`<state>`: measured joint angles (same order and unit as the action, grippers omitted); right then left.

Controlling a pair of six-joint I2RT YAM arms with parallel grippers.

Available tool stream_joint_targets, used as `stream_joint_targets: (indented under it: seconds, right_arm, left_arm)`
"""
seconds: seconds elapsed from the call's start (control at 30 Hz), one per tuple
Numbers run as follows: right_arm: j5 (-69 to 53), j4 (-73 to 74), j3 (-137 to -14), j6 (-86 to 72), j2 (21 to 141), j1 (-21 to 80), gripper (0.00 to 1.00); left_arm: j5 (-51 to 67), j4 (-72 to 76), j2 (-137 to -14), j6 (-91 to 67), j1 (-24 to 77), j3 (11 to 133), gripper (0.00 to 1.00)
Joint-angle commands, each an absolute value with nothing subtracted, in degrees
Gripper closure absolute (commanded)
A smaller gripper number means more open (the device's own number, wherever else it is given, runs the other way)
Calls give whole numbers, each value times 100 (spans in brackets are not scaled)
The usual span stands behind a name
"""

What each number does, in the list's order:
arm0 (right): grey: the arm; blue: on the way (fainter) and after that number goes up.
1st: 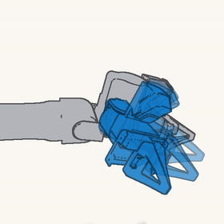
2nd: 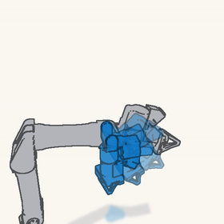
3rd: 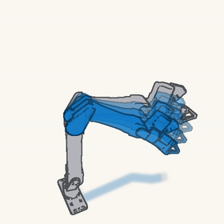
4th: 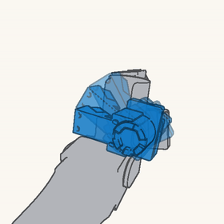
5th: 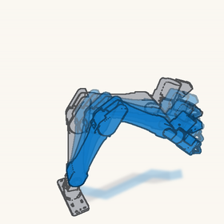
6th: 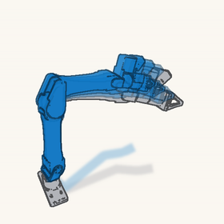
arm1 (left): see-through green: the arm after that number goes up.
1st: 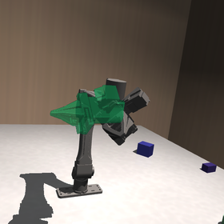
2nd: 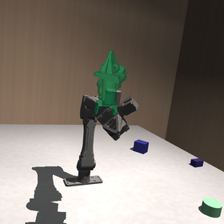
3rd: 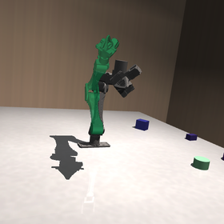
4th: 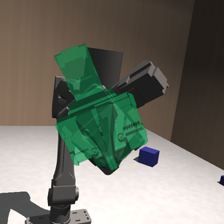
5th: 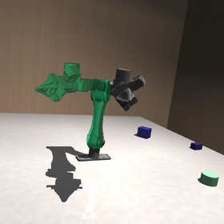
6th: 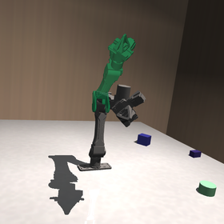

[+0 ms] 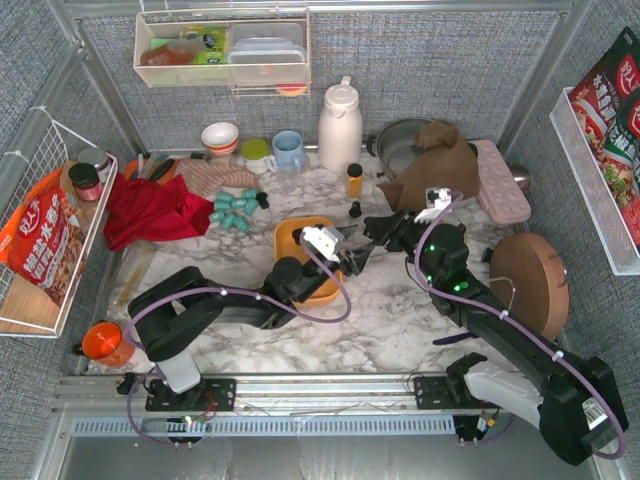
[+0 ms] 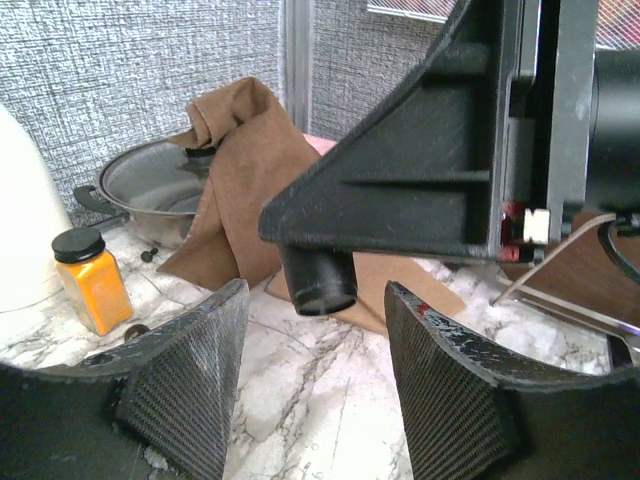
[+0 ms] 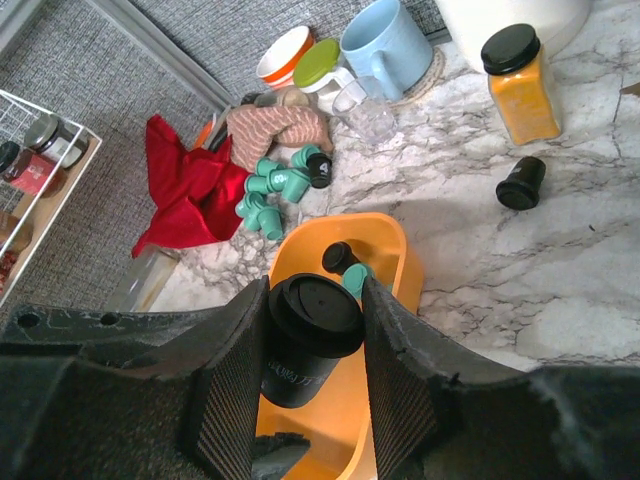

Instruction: Mix the coffee capsules in the storage basket

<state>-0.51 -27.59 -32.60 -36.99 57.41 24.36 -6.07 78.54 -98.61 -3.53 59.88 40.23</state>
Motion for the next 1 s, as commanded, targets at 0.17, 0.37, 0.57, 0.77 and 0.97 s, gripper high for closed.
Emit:
stream_joint_targets:
  seconds: [0.17, 0.37, 0.57, 0.77, 0.97]
  right_arm:
    - [-83, -2971, -3301, -3535, 5854, 2655, 61]
    - [-83, -2959, -3329, -3503, 5879, 2715, 61]
    - [-156, -3029, -3353, -3611, 6039, 2769, 61]
    - [-213, -3092, -3371, -3736, 6139, 2786, 60]
    - [-225, -3028, -3398, -3783, 6142, 2792, 57]
  left_arm:
    - [-1176, 8148, -9879, -138, 5985, 4157, 36]
    - [-1138, 8060, -9892, -189, 5988, 4140, 40]
    - [-1034, 8086, -9938, -249, 5986, 4189, 53]
    - [-963, 7954, -9950, -347, 5985, 4205, 68]
    - [-1014, 7901, -9864, -344, 5985, 4113, 76]
